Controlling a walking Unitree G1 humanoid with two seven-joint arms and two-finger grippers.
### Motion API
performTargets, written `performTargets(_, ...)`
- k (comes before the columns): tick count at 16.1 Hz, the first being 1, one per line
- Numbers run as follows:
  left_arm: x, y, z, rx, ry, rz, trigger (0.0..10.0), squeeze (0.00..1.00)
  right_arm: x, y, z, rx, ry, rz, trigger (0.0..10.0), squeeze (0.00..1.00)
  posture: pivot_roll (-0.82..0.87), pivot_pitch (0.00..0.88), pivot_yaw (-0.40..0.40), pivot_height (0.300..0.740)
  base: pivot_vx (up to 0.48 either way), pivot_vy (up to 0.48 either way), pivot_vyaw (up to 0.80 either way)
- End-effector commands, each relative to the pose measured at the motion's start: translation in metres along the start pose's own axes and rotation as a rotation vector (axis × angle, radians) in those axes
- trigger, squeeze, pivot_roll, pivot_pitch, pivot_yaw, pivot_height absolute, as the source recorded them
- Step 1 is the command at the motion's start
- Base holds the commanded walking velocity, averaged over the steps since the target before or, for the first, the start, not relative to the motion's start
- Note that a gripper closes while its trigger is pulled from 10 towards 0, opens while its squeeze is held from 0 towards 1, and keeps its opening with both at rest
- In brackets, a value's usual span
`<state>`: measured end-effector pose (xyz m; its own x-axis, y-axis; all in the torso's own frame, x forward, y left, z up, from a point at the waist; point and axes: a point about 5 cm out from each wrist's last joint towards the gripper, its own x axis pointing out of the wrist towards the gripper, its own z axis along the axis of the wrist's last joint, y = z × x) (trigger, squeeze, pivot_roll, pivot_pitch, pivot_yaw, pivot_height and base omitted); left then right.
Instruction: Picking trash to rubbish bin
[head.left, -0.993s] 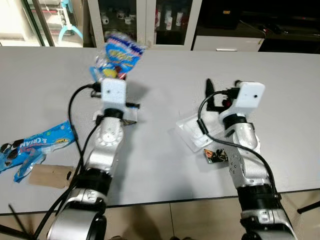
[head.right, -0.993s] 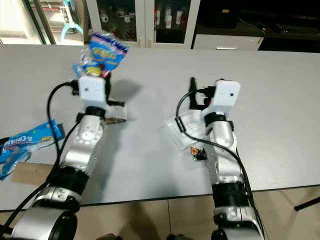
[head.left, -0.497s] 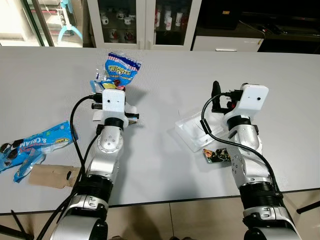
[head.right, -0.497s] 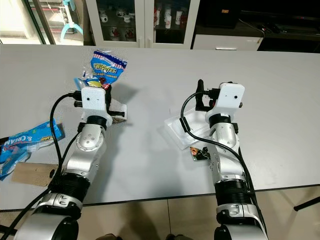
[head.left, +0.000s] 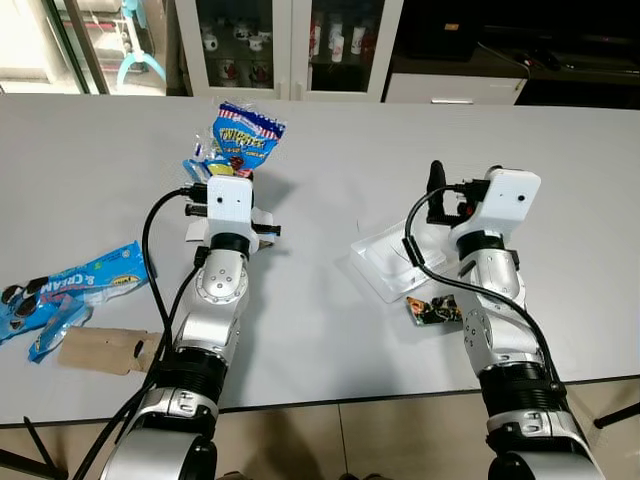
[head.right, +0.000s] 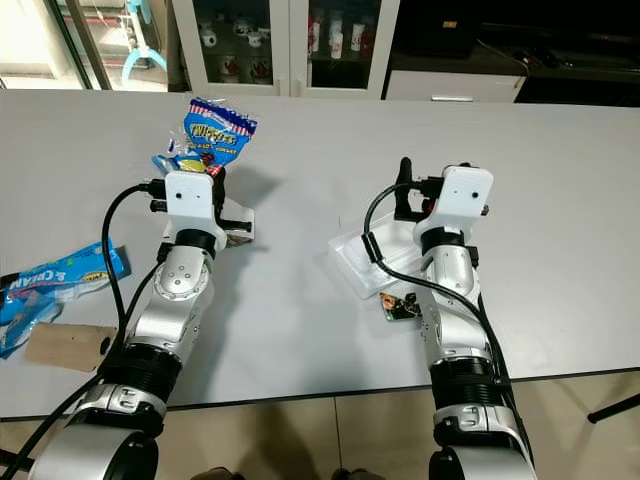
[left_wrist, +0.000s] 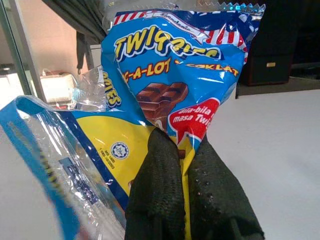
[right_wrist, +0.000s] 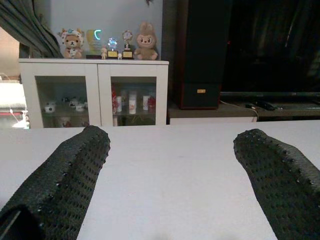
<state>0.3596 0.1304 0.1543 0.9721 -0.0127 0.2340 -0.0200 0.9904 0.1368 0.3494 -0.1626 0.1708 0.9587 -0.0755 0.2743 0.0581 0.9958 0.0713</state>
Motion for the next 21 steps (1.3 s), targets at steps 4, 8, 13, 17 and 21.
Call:
performTargets(4, 0.0013, -0.0068, 0.0048, -0.013, -0.013, -0.014, 10.0, 0.00, 0.0008, -0.0070, -0.0004, 0.010, -0.002, -0.023, 10.0, 0.00, -0.06, 0.005, -0.072, 0.740, -0.287, 0.000, 0.00)
performTargets(8, 0.0006, -0.0081, 0.0045, -0.016, -0.009, -0.014, 10.0, 0.00, 0.0000, -0.0090, -0.0029, 0.016, 0.011, -0.028, 10.0, 0.00, -0.06, 0.014, -0.075, 0.740, -0.308, 0.000, 0.00)
performTargets(13, 0.0009, -0.0077, 0.0044, -0.016, -0.007, -0.013, 10.0, 0.00, -0.0004, -0.0100, -0.0038, 0.020, 0.015, -0.032, 10.0, 0.00, -0.06, 0.022, -0.073, 0.740, -0.307, 0.000, 0.00)
performTargets(17, 0.0012, -0.0077, 0.0046, -0.017, -0.007, -0.013, 10.0, 0.00, -0.0007, -0.0108, -0.0044, 0.022, 0.017, -0.035, 10.0, 0.00, -0.07, 0.024, -0.074, 0.740, -0.308, 0.000, 0.00)
performTargets(21, 0.0018, -0.0078, 0.0053, -0.016, -0.008, -0.013, 10.0, 0.00, -0.0007, -0.0118, -0.0048, 0.022, 0.021, -0.038, 10.0, 0.00, -0.07, 0.028, -0.073, 0.740, -0.307, 0.000, 0.00)
